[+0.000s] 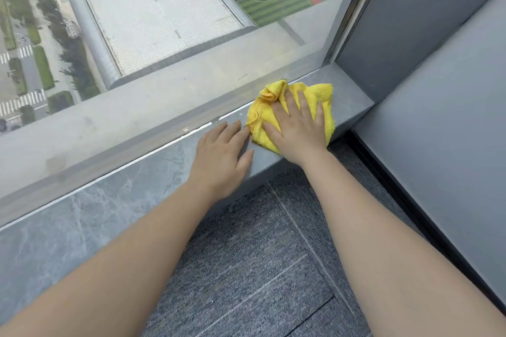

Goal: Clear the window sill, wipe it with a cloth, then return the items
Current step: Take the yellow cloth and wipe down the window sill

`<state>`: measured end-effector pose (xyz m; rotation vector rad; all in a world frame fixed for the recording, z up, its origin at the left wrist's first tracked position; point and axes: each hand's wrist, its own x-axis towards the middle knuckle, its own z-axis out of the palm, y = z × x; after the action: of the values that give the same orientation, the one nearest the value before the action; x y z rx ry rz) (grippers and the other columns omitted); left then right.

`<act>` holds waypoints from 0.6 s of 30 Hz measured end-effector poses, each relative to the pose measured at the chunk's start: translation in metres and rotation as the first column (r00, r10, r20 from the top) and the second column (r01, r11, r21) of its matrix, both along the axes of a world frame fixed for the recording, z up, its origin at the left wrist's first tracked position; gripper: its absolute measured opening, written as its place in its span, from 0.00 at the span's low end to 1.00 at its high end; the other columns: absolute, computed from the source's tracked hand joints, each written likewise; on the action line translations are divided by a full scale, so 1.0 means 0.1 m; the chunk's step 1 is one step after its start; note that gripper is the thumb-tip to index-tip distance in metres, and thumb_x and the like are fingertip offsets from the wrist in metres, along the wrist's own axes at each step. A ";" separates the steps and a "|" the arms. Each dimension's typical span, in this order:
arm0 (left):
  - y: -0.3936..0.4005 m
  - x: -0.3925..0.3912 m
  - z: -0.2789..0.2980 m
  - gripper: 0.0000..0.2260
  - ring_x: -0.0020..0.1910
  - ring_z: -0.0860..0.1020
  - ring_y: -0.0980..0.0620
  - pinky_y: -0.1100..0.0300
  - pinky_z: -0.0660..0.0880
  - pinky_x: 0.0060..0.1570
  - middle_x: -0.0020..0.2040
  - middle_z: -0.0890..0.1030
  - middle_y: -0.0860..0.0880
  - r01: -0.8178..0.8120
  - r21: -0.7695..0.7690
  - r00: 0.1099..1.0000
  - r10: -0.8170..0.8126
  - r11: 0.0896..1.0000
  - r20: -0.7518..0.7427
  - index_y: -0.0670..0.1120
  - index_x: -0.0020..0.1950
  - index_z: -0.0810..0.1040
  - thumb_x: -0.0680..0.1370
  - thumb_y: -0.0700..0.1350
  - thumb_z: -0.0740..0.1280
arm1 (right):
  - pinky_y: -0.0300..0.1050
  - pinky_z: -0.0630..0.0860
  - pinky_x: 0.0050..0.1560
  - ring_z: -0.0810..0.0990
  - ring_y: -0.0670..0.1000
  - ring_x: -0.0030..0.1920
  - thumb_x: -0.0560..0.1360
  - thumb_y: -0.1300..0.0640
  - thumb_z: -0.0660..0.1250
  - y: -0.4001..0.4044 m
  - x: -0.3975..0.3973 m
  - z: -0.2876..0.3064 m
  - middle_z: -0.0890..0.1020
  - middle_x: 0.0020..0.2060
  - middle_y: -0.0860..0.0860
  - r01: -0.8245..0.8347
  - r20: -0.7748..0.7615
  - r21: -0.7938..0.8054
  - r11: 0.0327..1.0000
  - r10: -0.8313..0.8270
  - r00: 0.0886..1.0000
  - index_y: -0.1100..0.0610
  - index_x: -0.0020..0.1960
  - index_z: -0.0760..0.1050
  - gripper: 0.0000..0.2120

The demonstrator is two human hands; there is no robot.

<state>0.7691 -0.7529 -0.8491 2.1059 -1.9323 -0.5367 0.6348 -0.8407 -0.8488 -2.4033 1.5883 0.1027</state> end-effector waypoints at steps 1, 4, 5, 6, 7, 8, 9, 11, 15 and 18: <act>0.04 -0.03 0.02 0.37 0.73 0.58 0.44 0.50 0.52 0.72 0.73 0.65 0.46 0.006 -0.004 1.000 -0.006 1.000 -0.001 0.47 0.70 0.62 0.66 0.61 0.39 | 0.59 0.38 0.73 0.41 0.53 0.77 0.79 0.42 0.48 0.06 -0.08 0.01 0.46 0.77 0.49 -0.064 0.004 -0.003 0.998 0.064 0.998 0.46 0.75 0.49 0.26; 0.13 -0.13 0.07 0.37 0.73 0.58 0.44 0.50 0.52 0.72 0.73 0.65 0.46 0.021 -0.002 1.000 -0.021 1.000 -0.001 0.47 0.70 0.62 0.66 0.61 0.39 | 0.55 0.38 0.74 0.42 0.51 0.77 0.79 0.44 0.48 0.18 -0.31 0.03 0.47 0.77 0.48 -0.111 0.001 -0.004 0.994 0.111 0.994 0.44 0.75 0.49 0.25; 0.16 -0.16 0.08 0.38 0.73 0.58 0.45 0.50 0.52 0.73 0.73 0.64 0.47 0.029 0.007 1.000 -0.029 1.000 0.007 0.47 0.70 0.61 0.65 0.61 0.38 | 0.55 0.38 0.74 0.42 0.51 0.77 0.79 0.43 0.49 0.20 -0.37 0.02 0.47 0.77 0.48 -0.083 0.005 -0.005 0.997 0.083 0.997 0.45 0.75 0.49 0.26; 0.18 -0.19 0.08 0.38 0.73 0.57 0.45 0.50 0.51 0.73 0.73 0.64 0.47 0.035 0.022 0.999 -0.035 0.999 0.011 0.48 0.71 0.61 0.65 0.61 0.38 | 0.55 0.38 0.74 0.42 0.51 0.77 0.78 0.43 0.50 0.22 -0.43 0.02 0.47 0.77 0.48 -0.038 0.015 0.003 0.999 0.038 0.999 0.45 0.75 0.49 0.26; 0.20 -0.22 0.08 0.38 0.74 0.57 0.45 0.50 0.51 0.73 0.74 0.63 0.48 0.037 0.037 0.999 -0.038 0.999 0.010 0.48 0.71 0.60 0.65 0.62 0.37 | 0.55 0.38 0.74 0.42 0.51 0.77 0.78 0.42 0.50 0.24 -0.48 0.02 0.47 0.77 0.48 0.014 0.023 0.017 1.000 -0.014 1.000 0.45 0.75 0.49 0.27; 0.21 -0.23 0.08 0.39 0.74 0.56 0.46 0.51 0.51 0.73 0.74 0.62 0.48 0.038 0.046 0.999 -0.038 0.998 0.006 0.48 0.71 0.59 0.64 0.62 0.37 | 0.55 0.38 0.74 0.42 0.51 0.77 0.77 0.41 0.51 0.23 -0.52 0.02 0.47 0.77 0.48 0.064 0.029 0.032 0.997 -0.065 0.997 0.46 0.75 0.49 0.28; 0.22 -0.23 0.07 0.39 0.74 0.56 0.46 0.51 0.51 0.73 0.74 0.61 0.48 0.036 0.055 0.999 -0.036 0.998 0.000 0.49 0.71 0.59 0.64 0.62 0.37 | 0.56 0.38 0.74 0.42 0.51 0.77 0.77 0.40 0.51 0.23 -0.57 0.02 0.47 0.77 0.48 0.108 0.033 0.047 0.993 -0.109 0.993 0.46 0.75 0.48 0.29; 0.45 -0.16 0.06 0.39 0.74 0.55 0.46 0.52 0.50 0.73 0.75 0.60 0.49 0.048 0.063 0.999 -0.049 0.997 0.006 0.49 0.71 0.58 0.64 0.62 0.36 | 0.56 0.39 0.74 0.42 0.52 0.77 0.77 0.40 0.51 0.39 -0.53 0.00 0.47 0.77 0.48 0.171 0.032 0.048 0.984 -0.173 0.984 0.46 0.75 0.48 0.30; 0.79 -0.09 -0.01 0.38 0.74 0.56 0.47 0.54 0.50 0.73 0.75 0.61 0.50 0.037 0.063 0.999 -0.037 0.997 -0.003 0.50 0.71 0.59 0.65 0.62 0.36 | 0.57 0.41 0.74 0.43 0.54 0.77 0.77 0.40 0.50 0.56 -0.39 -0.08 0.47 0.77 0.51 0.310 0.028 0.032 0.950 -0.311 0.950 0.50 0.75 0.49 0.30; 0.79 -0.10 0.03 0.31 0.71 0.61 0.45 0.54 0.54 0.71 0.72 0.67 0.48 -0.004 0.025 0.998 0.005 1.000 -0.056 0.48 0.70 0.61 0.71 0.58 0.43 | 0.59 0.41 0.74 0.42 0.56 0.77 0.78 0.40 0.49 0.55 -0.24 -0.07 0.47 0.77 0.53 0.383 0.015 0.026 0.923 -0.383 0.923 0.53 0.75 0.49 0.30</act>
<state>0.7596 -0.6736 -0.8460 2.0867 -1.8998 -0.6144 0.6106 -0.7860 -0.8558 -2.0214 2.0008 0.0212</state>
